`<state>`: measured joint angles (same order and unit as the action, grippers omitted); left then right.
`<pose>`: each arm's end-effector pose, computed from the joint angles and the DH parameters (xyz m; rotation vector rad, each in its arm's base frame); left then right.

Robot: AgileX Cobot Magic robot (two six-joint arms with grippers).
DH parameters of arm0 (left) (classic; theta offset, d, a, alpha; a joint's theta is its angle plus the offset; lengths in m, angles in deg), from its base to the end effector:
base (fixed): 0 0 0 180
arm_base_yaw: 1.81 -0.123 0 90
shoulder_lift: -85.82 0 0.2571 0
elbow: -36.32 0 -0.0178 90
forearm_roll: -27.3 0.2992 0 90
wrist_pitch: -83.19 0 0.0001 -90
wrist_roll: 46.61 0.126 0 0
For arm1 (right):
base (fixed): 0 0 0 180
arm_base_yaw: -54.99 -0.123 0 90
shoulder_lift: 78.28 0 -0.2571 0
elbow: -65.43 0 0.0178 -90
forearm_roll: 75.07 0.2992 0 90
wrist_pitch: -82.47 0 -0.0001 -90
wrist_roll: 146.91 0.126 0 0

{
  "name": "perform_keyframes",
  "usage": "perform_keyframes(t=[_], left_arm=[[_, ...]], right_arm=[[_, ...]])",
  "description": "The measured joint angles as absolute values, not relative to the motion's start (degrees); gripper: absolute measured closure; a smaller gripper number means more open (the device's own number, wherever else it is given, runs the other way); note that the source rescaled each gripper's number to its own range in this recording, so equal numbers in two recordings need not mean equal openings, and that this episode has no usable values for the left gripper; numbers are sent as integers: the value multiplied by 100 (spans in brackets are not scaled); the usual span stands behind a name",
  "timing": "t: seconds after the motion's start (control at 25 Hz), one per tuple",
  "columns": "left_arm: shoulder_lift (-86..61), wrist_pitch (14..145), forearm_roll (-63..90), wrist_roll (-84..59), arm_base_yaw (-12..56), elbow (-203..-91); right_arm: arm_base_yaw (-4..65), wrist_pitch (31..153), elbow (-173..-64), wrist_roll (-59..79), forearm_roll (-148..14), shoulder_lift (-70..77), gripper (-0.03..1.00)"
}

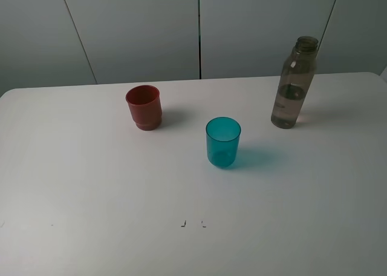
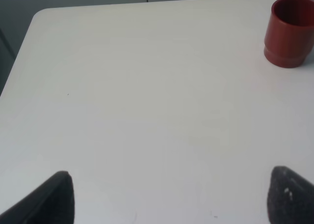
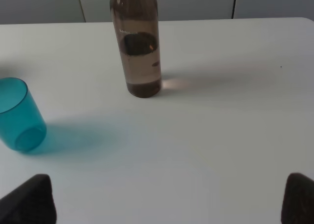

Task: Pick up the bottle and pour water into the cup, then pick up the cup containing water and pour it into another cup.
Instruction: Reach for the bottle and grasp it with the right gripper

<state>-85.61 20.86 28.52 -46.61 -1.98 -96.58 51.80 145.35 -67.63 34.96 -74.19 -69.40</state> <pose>0.0940 0.0027 0.2855 -0.0045 2.0594 0.0274 0.0937 0.0069 0.2849 -0.0250 2.0723 0.0727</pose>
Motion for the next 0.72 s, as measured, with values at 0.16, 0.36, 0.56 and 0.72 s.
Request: perform_keyframes(t=[0.16,0.36,0.56,0.72], left_arm=[[-8561,2086,2852,-4661,-198,-9658],[-8561,2086,2852,-4622,-198,-9658],[-8561,2086,2852,-4622,-198,-9658],[-8561,2086,2852,-4622,-198,-9658]], right_arm=[[5180,14535,-6763,3496,-7419,-6940,-3],[5180,14535,-6763,3496,-7419,-6940,-3],[5180,14535,-6763,3496,-7419,-6940,-3],[5180,14535,-6763,3496,-7419,-6940,-3]])
